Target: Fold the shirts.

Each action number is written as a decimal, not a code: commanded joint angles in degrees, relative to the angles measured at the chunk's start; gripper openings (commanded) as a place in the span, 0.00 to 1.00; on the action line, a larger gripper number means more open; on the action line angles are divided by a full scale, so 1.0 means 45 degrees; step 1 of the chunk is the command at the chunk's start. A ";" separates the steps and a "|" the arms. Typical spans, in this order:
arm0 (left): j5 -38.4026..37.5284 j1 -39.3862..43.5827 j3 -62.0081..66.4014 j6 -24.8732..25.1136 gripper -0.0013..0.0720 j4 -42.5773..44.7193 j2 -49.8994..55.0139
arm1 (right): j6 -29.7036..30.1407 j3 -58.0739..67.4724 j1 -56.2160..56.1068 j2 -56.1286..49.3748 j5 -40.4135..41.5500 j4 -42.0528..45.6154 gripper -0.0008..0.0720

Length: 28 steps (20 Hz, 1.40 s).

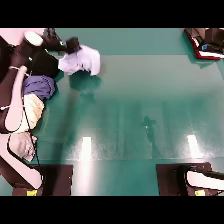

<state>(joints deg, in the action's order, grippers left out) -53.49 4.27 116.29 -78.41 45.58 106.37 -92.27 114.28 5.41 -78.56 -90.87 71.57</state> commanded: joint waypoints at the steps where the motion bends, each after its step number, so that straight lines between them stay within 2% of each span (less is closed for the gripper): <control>1: -0.2934 0.0010 0.1753 0.2997 0.05 -0.4857 -0.1394 | 0.0005 0.0005 -0.0010 0.0588 0.1656 0.0000 0.04; 3: -0.3857 0.0068 0.1069 0.4007 0.05 -0.7344 -0.2924 | 0.0005 0.0005 -0.0010 0.1054 0.2637 0.0005 0.04; 4: -0.4308 0.0126 0.0743 0.4187 0.05 -0.7825 -0.3633 | 0.0005 0.0005 -0.0010 0.1307 0.3079 0.0010 0.04; 7: -0.5595 0.0952 0.0272 0.4221 0.05 -0.7213 -0.5178 | 0.0005 0.0000 -0.0010 0.1870 0.3706 0.0019 0.04; 9: -0.5882 0.1821 0.0267 0.4172 0.05 -0.5659 -0.5503 | 0.0005 0.0000 -0.0010 0.2118 0.3536 0.0015 0.04; 11: -0.5756 0.2890 0.0204 0.3648 0.05 -0.2856 -0.5421 | 0.0005 0.0000 -0.0015 0.2278 0.3225 -0.0019 0.04; 14: -0.4235 0.4095 -0.1418 0.2953 0.05 0.0724 -0.5391 | 0.0005 0.0000 -0.0015 0.2463 0.2487 -0.0015 0.04; 16: -0.3206 0.4231 -0.2419 0.2351 0.05 0.1622 -0.5042 | 0.0005 0.0000 -0.0015 0.2506 0.2011 -0.0019 0.04; 17: -0.3094 0.4075 -0.2535 0.1933 0.26 0.1880 -0.4745 | 0.0005 0.0000 -0.0015 0.2501 0.1734 -0.0010 0.04; 18: -0.3147 0.3769 -0.2535 0.1433 0.80 0.1953 -0.4546 | 0.0005 0.0000 -0.0015 0.2506 0.1506 -0.0010 0.04; 19: -0.3269 0.3361 -0.2535 0.0753 0.99 0.1943 -0.4507 | 0.0005 0.0000 -0.0015 0.2506 0.1316 -0.0010 0.04; 21: -0.4323 0.2225 -0.2526 0.0374 0.99 0.1836 -0.4600 | 0.0005 0.0000 -0.0015 0.2501 0.1156 -0.0005 0.04; 22: -0.5435 0.1656 -0.2526 0.0243 0.99 0.1846 -0.4648 | 0.0005 0.0000 -0.0015 0.2506 0.1156 -0.0005 0.04; 23: -0.6717 0.1132 -0.2560 0.0175 0.93 0.1855 -0.4663 | 0.0005 0.0000 -0.0015 0.2501 0.1156 -0.0005 0.04; 24: -0.7475 0.0729 -0.2885 0.0180 0.78 0.1870 -0.4726 | 0.0005 0.0000 -0.0015 0.2497 0.1171 -0.0005 0.04; 28: -0.6285 0.0355 -0.7582 0.0389 0.78 0.1870 -0.6266 | 0.0005 0.0000 -0.0015 0.2472 0.1190 -0.0005 0.04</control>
<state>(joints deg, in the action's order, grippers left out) -81.84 7.94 93.91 -76.55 53.54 81.89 -92.25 114.28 5.41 -67.40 -85.21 71.55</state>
